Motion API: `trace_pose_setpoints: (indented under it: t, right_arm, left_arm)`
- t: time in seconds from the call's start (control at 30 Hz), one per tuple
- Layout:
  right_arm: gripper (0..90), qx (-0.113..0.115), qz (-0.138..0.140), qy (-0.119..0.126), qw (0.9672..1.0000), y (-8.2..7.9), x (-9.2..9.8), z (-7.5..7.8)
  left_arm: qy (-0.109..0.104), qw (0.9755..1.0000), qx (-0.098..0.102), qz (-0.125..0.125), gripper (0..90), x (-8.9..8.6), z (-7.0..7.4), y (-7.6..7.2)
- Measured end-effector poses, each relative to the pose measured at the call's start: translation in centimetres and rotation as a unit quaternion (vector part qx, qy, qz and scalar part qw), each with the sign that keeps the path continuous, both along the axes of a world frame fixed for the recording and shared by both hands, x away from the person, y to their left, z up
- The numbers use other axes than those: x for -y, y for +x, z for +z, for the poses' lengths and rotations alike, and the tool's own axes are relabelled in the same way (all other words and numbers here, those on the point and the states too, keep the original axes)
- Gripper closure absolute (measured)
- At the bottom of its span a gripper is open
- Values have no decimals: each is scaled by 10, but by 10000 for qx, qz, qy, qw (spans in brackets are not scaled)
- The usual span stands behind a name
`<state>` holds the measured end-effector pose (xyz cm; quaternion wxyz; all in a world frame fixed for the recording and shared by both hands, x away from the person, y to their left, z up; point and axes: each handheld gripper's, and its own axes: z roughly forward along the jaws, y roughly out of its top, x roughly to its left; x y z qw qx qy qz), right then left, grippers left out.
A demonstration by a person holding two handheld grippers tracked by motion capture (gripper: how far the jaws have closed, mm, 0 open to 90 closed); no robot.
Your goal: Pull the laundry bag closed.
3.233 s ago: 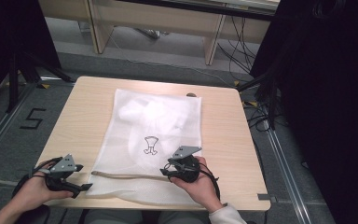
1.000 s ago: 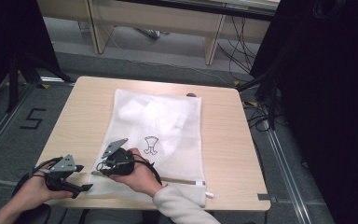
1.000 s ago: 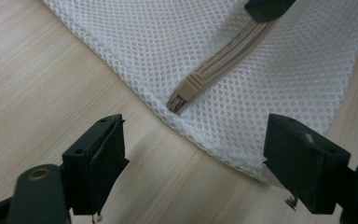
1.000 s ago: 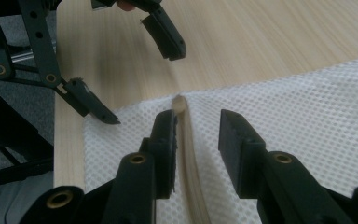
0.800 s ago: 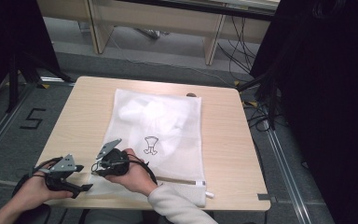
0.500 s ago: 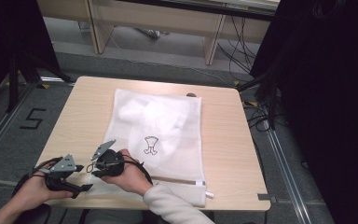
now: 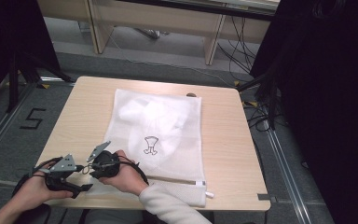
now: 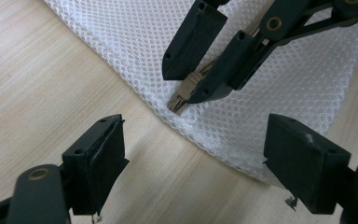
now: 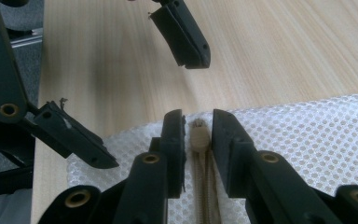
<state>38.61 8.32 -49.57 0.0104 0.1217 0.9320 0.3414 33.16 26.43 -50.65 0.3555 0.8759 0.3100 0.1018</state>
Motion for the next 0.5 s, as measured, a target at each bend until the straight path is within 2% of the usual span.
trace_pose_setpoints:
  t: [0.07, 0.13, 0.5]
  right_arm:
    - [771, -79, -111, -49, 9999, -1, -1, 0]
    - [778, 6, -39, -72, 10000, 0, -1, -1]
    - [817, 26, -50, -113, 9999, 1, -3, 0]
  left_arm:
    - [-3, 10000, -11, -17, 200, 0, 0, 0]
    - [29, 10000, 12, 2, 200, 0, 0, 0]
    - [12, 10000, 14, 7, 201, 0, 0, 0]
